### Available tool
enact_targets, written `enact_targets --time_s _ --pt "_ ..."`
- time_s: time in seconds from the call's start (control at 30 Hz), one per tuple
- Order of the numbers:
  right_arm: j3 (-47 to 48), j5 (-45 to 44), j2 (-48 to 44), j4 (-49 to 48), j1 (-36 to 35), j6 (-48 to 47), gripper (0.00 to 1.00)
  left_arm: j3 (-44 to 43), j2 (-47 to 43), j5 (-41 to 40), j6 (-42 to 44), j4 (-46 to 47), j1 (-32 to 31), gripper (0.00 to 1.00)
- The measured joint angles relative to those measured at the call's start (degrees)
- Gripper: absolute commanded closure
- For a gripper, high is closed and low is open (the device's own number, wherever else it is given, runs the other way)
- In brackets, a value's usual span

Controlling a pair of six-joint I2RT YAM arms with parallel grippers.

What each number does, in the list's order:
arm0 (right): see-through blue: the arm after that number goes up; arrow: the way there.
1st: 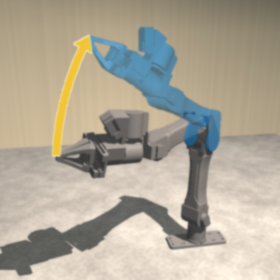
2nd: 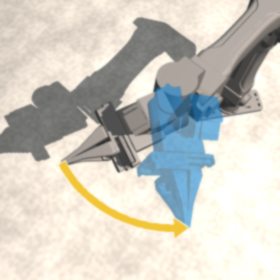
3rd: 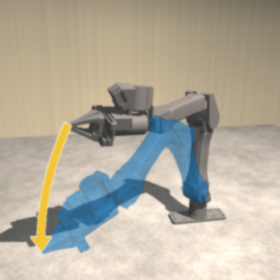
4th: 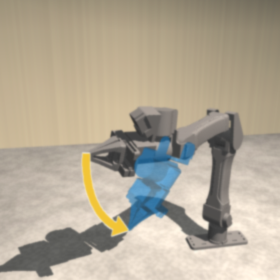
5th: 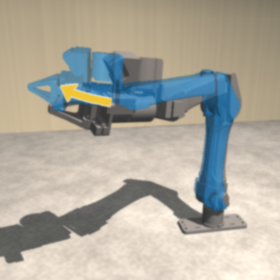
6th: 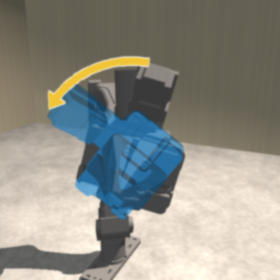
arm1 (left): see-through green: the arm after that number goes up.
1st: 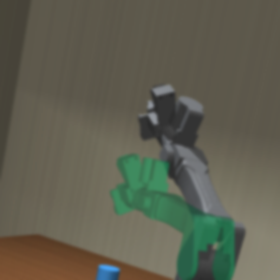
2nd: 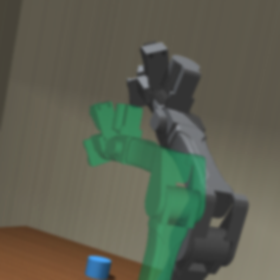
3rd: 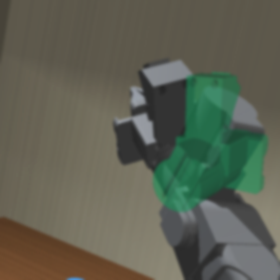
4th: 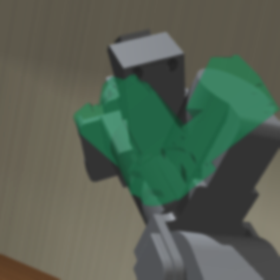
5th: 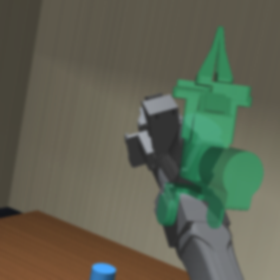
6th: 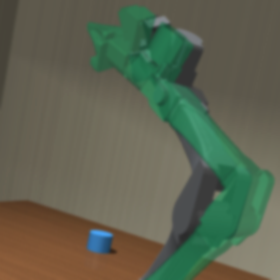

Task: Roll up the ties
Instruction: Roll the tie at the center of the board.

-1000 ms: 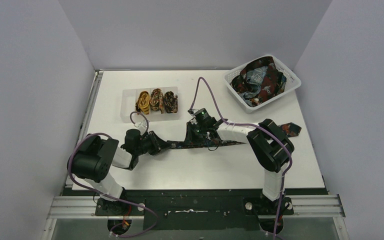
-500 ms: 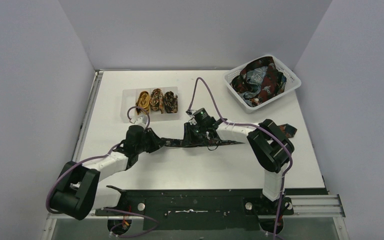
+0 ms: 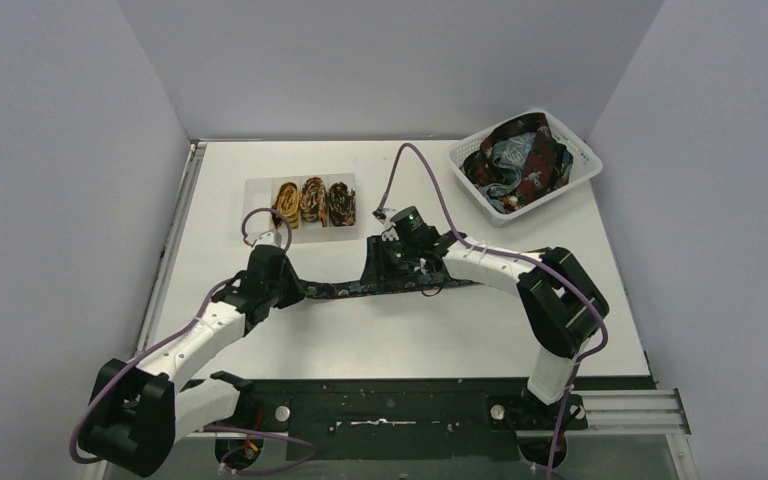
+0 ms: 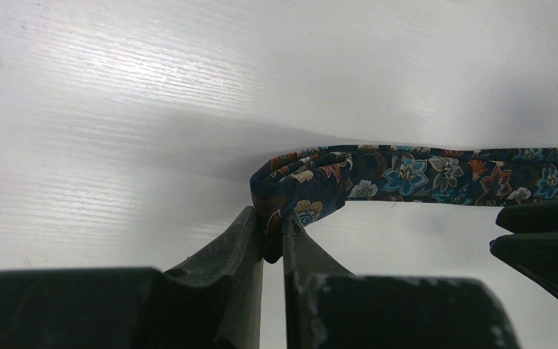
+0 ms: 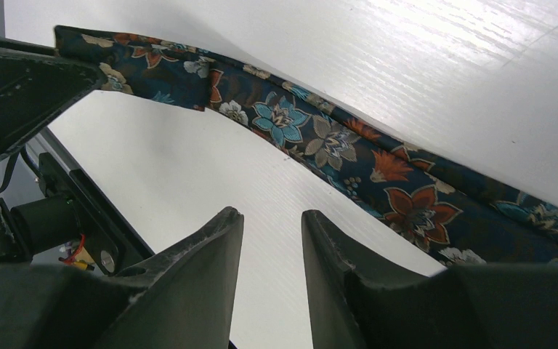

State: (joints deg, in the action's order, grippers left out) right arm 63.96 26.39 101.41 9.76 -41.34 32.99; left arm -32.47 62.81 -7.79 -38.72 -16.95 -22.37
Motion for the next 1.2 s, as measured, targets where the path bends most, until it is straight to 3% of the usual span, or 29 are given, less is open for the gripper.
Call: enact_targets --time_s 0.53,1.2 --pt "-0.07 -1.29 -0.02 1.05 1.42 0.26 0.62 -12.33 5.84 -16.72 5.07 -16.41 -9.79 1.00" --pt "-5.35 -5.77 -7.17 1.01 5.42 2.58 0.60 -21.24 19.39 -34.64 0.04 -25.07 -20.98 1.00"
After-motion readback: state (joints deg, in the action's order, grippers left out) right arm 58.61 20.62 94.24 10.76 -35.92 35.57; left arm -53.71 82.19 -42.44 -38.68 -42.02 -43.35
